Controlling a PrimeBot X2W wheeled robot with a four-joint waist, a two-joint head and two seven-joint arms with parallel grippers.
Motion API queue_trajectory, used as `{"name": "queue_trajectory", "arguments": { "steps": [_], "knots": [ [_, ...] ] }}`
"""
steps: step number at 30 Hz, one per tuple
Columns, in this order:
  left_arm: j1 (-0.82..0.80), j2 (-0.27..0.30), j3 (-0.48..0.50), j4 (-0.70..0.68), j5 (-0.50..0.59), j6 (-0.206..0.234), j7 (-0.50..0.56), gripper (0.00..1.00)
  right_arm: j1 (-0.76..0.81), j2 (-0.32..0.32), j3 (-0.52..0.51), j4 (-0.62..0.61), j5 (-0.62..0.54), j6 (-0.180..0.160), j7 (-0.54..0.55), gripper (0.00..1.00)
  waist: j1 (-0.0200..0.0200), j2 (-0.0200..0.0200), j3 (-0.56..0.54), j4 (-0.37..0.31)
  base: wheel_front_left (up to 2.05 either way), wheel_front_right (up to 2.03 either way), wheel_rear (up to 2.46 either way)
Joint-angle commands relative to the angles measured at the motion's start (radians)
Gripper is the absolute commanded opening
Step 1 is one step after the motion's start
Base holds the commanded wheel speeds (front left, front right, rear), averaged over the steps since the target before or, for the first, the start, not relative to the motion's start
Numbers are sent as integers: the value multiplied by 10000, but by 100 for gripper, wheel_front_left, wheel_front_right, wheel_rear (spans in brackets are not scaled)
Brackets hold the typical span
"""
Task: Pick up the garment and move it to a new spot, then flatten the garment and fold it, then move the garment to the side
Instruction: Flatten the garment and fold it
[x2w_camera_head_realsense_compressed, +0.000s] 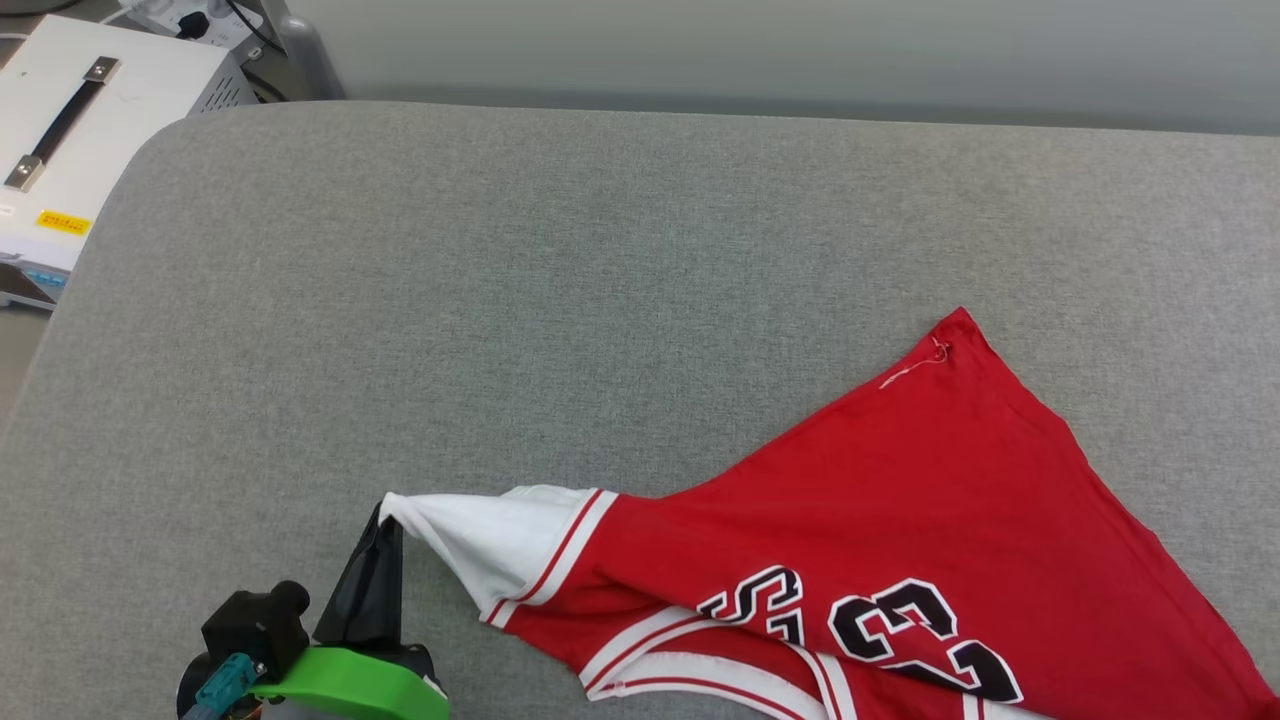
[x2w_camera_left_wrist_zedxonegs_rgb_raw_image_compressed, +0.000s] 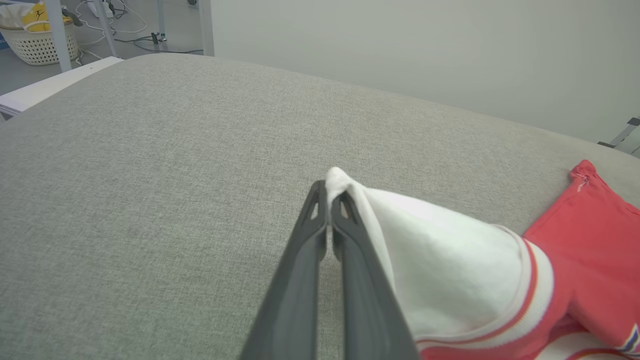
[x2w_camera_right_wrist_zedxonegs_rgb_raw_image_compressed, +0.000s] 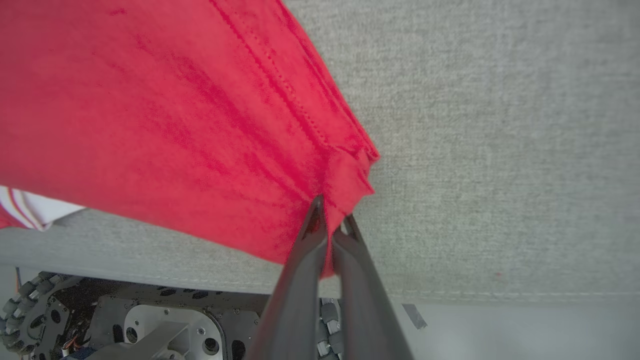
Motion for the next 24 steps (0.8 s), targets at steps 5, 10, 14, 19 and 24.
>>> {"name": "queue_trajectory", "arguments": {
  "steps": [5,10,14,19,24],
  "knots": [
    [-32,73,62,53,167,20,-59,0,-600,-192,-460,-860,-374,-9,-85,100,1,-1,-39,-37,0,0,0],
    [-163,64,-5,20,196,9,-59,0,-1669,-661,-630,-1705,-449,-9,-192,100,1,-1,70,69,0,0,0],
    [-359,18,-111,-17,230,-1,-59,0,-2955,-1244,-260,-2162,-506,-9,41,100,1,-1,289,254,0,0,0],
    [-720,-36,-311,-30,280,-14,-59,0,-4883,-1864,1058,-2228,-533,-9,861,100,1,-1,656,562,0,0,0],
    [-1093,-123,-548,-24,311,-24,-59,0,-6851,-2141,2850,-1355,-509,-9,2174,100,1,-1,1017,878,0,0,0]
  ]
}}
